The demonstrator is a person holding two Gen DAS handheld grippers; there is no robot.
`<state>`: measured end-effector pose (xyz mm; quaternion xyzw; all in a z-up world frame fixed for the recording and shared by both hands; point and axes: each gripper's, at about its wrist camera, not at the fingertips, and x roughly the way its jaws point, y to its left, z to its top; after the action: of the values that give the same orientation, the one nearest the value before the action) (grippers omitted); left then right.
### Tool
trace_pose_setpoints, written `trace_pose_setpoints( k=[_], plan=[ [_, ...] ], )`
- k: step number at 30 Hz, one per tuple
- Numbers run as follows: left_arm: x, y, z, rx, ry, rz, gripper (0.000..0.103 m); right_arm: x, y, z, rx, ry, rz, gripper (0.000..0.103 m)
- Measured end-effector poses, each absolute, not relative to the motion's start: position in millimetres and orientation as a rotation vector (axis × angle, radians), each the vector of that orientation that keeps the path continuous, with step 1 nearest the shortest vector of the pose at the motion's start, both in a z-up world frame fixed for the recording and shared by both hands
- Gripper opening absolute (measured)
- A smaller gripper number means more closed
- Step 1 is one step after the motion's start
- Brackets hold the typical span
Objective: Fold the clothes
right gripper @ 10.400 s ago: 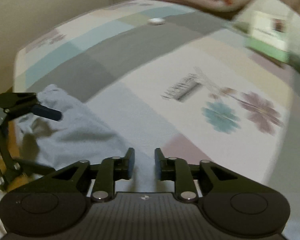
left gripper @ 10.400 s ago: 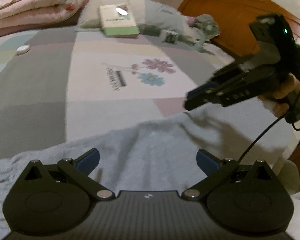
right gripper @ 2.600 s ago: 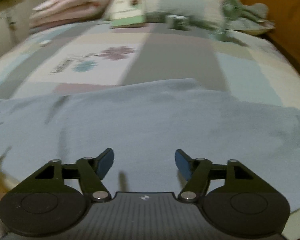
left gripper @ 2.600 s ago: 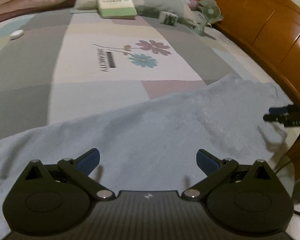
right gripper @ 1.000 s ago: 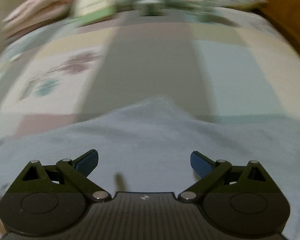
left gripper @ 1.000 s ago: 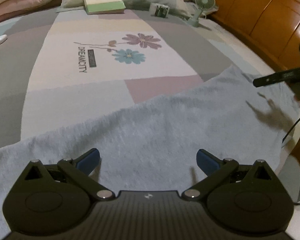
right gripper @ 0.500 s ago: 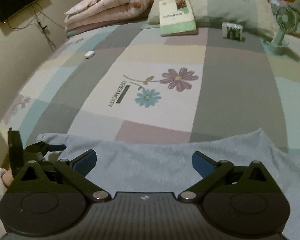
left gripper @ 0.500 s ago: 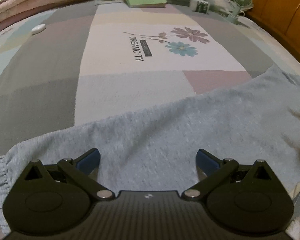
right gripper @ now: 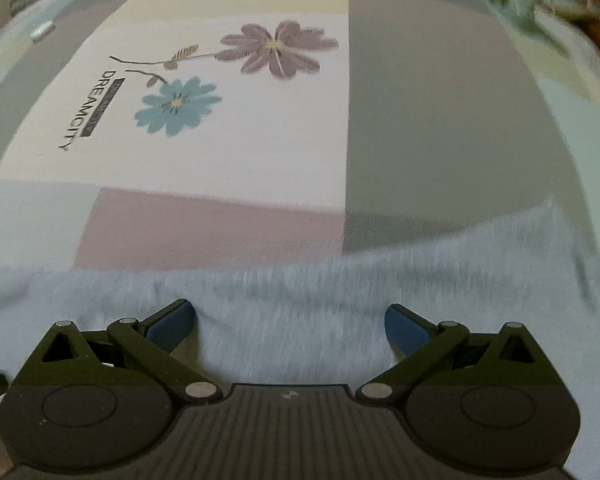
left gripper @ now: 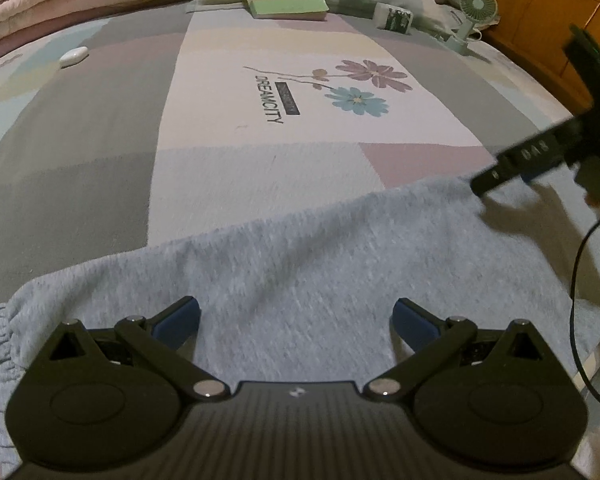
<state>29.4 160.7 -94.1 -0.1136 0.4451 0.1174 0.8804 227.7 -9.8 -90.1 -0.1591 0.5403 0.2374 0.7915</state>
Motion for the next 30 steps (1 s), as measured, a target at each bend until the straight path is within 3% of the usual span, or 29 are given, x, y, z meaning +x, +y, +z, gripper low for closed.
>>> trace_pose_setpoints(
  k=[7,17,22,30],
  plan=[
    [28,161,-90,-0.252,0.925,0.239,0.102,237,-26,-58,-0.399,1.057,0.416,0.103],
    [33,129,-71,-0.209,0.863,0.127,0.102,198,-172,33,-0.433,0.917,0.223,0.103],
    [42,103,-72,-0.161,0.858,0.069,0.102,157,-253,21,-0.386,0.977,0.172,0.103],
    [48,73,-78,-0.083,0.891,0.031,0.102,110,-248,-56,-0.253,0.864,0.393,0.103]
  ],
)
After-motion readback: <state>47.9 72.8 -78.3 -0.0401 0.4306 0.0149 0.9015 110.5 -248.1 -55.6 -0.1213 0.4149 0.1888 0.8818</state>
